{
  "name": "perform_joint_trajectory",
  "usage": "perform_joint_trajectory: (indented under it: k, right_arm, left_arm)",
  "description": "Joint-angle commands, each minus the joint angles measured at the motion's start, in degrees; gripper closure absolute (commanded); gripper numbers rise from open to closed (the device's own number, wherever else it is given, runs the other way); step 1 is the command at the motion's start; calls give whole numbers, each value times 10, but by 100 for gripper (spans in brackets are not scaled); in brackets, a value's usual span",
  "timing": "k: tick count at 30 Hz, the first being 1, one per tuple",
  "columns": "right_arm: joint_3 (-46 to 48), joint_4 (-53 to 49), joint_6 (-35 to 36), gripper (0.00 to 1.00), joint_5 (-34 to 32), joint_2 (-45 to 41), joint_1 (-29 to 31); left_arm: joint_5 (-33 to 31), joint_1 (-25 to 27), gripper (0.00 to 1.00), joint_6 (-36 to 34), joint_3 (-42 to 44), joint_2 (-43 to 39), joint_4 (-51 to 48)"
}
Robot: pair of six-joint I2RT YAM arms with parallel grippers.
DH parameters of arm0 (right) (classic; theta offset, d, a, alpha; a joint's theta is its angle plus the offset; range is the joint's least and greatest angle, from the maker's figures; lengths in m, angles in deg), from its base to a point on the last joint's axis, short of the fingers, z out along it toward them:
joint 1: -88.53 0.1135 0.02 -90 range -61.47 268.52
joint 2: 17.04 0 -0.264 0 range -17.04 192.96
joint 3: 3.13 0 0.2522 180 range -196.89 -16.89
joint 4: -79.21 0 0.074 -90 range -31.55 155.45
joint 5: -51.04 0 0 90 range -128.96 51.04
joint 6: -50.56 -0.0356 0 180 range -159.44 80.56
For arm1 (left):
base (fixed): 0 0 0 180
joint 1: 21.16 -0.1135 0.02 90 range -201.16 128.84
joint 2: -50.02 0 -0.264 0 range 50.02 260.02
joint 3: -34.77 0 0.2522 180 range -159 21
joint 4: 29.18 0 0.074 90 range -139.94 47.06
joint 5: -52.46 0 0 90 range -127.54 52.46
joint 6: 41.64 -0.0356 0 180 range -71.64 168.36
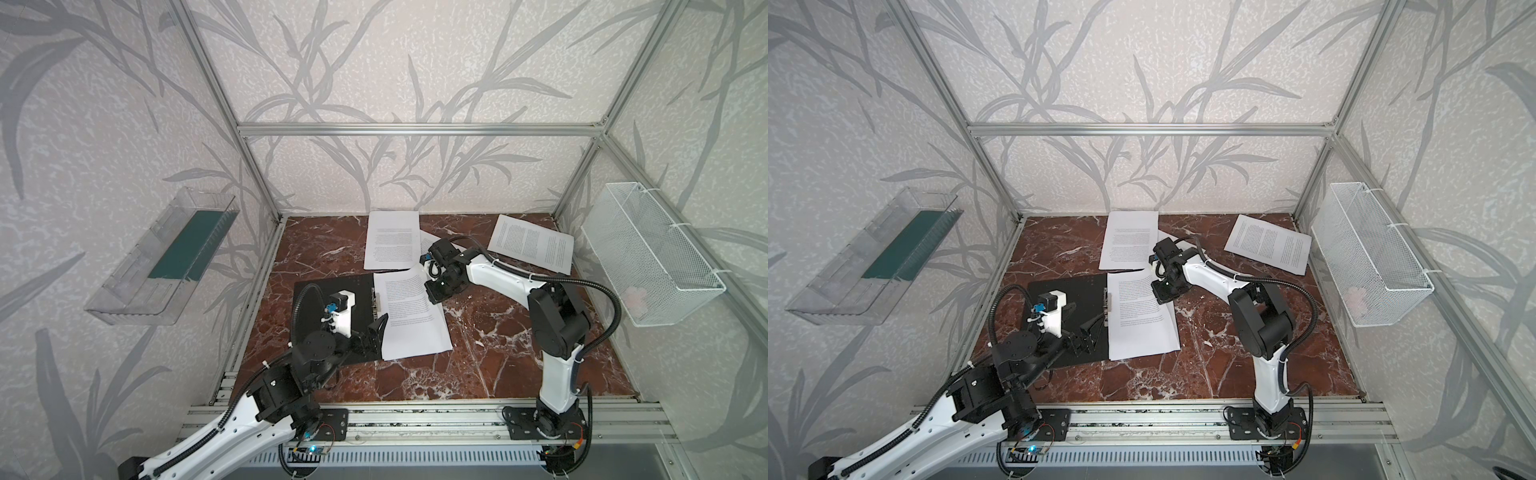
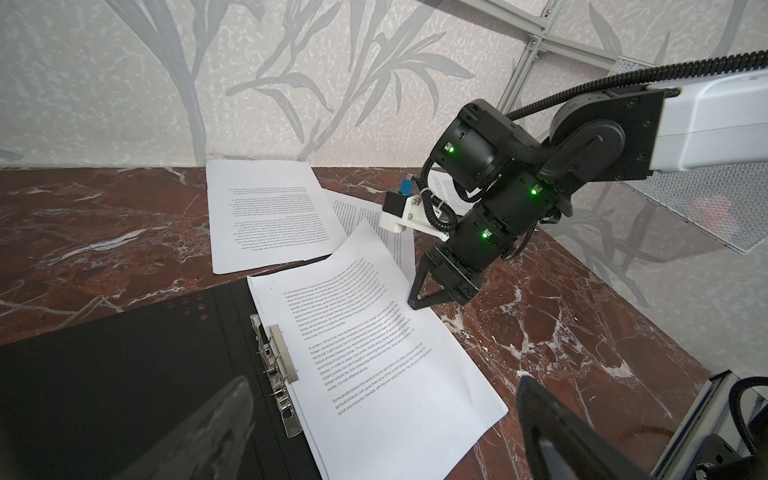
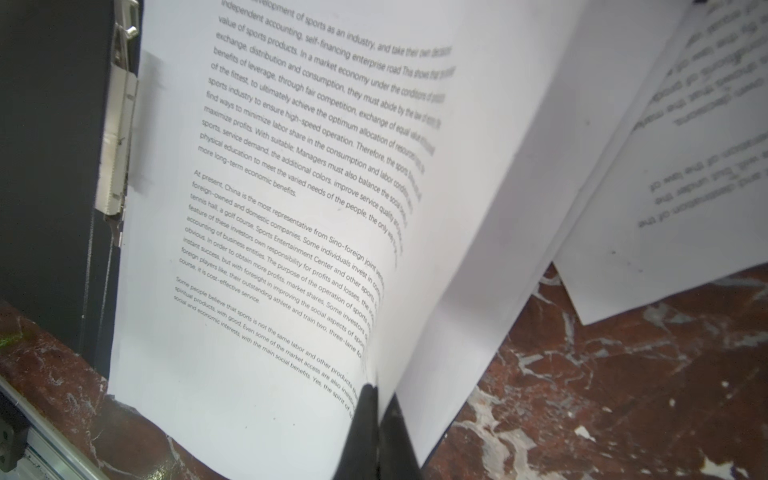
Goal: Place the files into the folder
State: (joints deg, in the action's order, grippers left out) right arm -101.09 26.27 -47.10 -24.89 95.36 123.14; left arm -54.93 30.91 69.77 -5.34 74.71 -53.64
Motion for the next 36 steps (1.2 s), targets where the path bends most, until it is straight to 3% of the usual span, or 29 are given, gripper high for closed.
perform_joint_trajectory:
  k: [1,20,36]
  right_arm:
    - [-17,-6,-3,100,4,7,3]
    - [3,26,-64,100,18,6,-2]
    - [12,36,-80,100,68,4,-2]
  left_arm:
    - [-1,1,1,-6,-9,0,7]
    - [1,1,1,-7,-10,24,9]
    - [1,1,1,-8,-11,29,10]
